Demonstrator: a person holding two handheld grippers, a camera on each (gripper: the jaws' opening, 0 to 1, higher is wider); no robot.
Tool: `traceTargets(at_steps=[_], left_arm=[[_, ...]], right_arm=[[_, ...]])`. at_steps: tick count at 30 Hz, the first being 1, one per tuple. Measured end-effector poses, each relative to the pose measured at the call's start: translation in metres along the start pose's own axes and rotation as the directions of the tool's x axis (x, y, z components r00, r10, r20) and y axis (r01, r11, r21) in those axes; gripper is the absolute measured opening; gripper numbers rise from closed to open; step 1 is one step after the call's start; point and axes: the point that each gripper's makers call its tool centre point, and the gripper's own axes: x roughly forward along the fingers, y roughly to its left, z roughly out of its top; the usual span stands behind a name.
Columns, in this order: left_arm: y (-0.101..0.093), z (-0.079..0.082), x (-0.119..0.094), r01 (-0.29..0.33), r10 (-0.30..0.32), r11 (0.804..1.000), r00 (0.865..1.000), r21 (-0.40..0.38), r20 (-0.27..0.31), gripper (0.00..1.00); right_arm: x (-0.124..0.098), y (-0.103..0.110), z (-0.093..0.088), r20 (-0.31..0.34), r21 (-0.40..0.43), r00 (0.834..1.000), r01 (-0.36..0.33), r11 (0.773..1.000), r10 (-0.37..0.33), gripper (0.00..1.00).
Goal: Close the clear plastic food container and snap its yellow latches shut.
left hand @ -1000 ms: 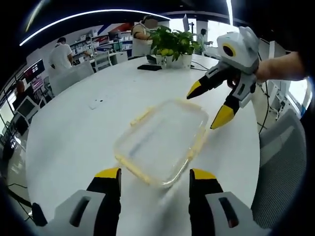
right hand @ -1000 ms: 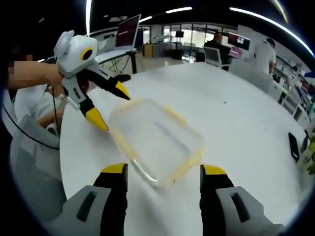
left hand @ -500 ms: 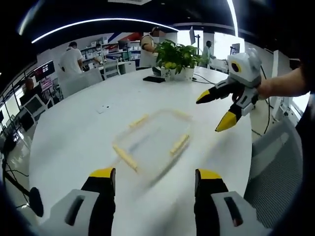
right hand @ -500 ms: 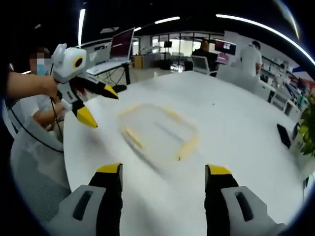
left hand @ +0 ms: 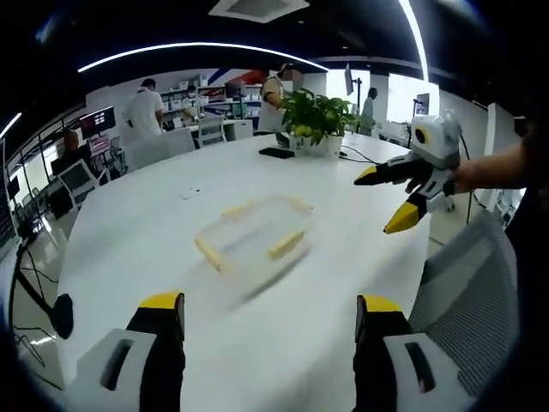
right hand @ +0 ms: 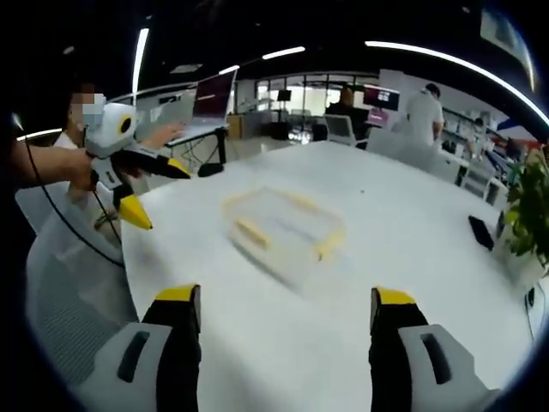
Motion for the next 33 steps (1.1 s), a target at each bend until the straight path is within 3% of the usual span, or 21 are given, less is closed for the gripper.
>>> traceTargets(at_steps=[9,16,22,33], left_arm=[[-0.005,-0.006,-0.026,-0.029,0.032,0.999,0.998,-0.044,0.053,0.91],[-0.012,-0.012,-0.032,-0.041,0.045,0.997,0.997,-0.067,0.068,0.98],[-0.012,-0.013,-0.031,-0.047,0.050,0.997,0.997,-0.058,0.065,0.99],[-0.009,-0.015,-0.031,-0.057,0.059,0.998,0.997,-0.042,0.058,0.99]], right_arm=[[-0.015,0.005,-0.010,0.014,0.018,1.000,0.024,1.000,-0.024,0.85],[-0.024,0.012,-0.015,0.040,0.027,0.999,0.033,0.999,-0.035,0.94],[-0.027,0.011,-0.020,0.038,0.011,0.998,0.043,0.999,-0.043,0.99],[-0.039,0.009,-0.019,0.048,-0.008,0.998,0.050,0.999,-0.050,0.99]])
